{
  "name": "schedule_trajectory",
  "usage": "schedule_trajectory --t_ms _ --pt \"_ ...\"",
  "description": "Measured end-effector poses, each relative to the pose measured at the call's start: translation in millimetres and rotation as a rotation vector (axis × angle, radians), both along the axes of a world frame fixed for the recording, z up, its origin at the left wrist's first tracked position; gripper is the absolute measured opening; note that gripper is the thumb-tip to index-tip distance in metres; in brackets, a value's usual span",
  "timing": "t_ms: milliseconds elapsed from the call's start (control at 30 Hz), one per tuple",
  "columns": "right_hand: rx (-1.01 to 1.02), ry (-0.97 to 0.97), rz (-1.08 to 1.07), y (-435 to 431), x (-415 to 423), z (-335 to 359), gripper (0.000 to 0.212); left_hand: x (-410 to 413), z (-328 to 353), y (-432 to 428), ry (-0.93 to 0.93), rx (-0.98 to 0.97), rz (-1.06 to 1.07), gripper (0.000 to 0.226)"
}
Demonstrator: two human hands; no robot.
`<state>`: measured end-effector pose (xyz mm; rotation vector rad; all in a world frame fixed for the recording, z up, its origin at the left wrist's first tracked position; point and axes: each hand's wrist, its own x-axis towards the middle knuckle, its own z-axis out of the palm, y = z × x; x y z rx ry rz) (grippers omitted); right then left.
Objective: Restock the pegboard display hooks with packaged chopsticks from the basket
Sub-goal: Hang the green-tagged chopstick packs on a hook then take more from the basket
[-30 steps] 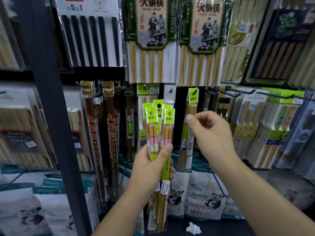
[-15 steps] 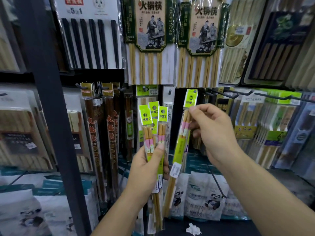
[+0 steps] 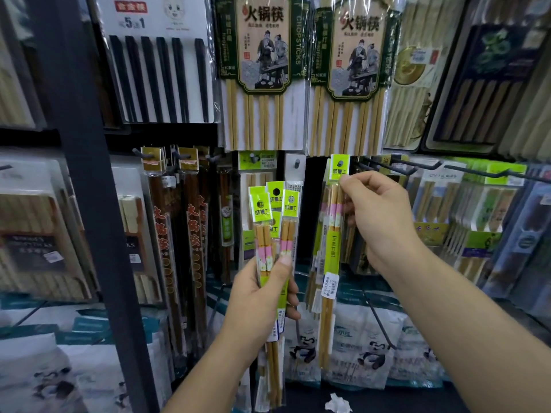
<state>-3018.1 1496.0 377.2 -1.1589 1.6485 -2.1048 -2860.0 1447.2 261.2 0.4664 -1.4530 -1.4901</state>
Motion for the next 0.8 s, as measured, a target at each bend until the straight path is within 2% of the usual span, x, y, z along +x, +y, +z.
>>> schedule_trajectory --t_ms 267,467,567,667,800 --pt "0.040 0.016 -0.047 -4 -5 -12 0.018 0 3 2 -0.015 -0.010 0.011 0.021" --pt "0.058 0.164 -0.165 1 -1 -31 0.018 -1 4 3 0.019 0.004 0.016 0.019" --pt "0.088 0.295 -0.031 8 15 -40 0.015 -2 3 5 0.034 -0.007 0.002 0.019" --pt "0.121 0.324 0.170 11 27 -45 0.009 -3 2 6 0.053 -0.012 -0.015 0.016" --pt "0.129 0.300 0.164 10 29 -49 0.005 -3 1 5 0.074 -0.014 -0.020 0.017"
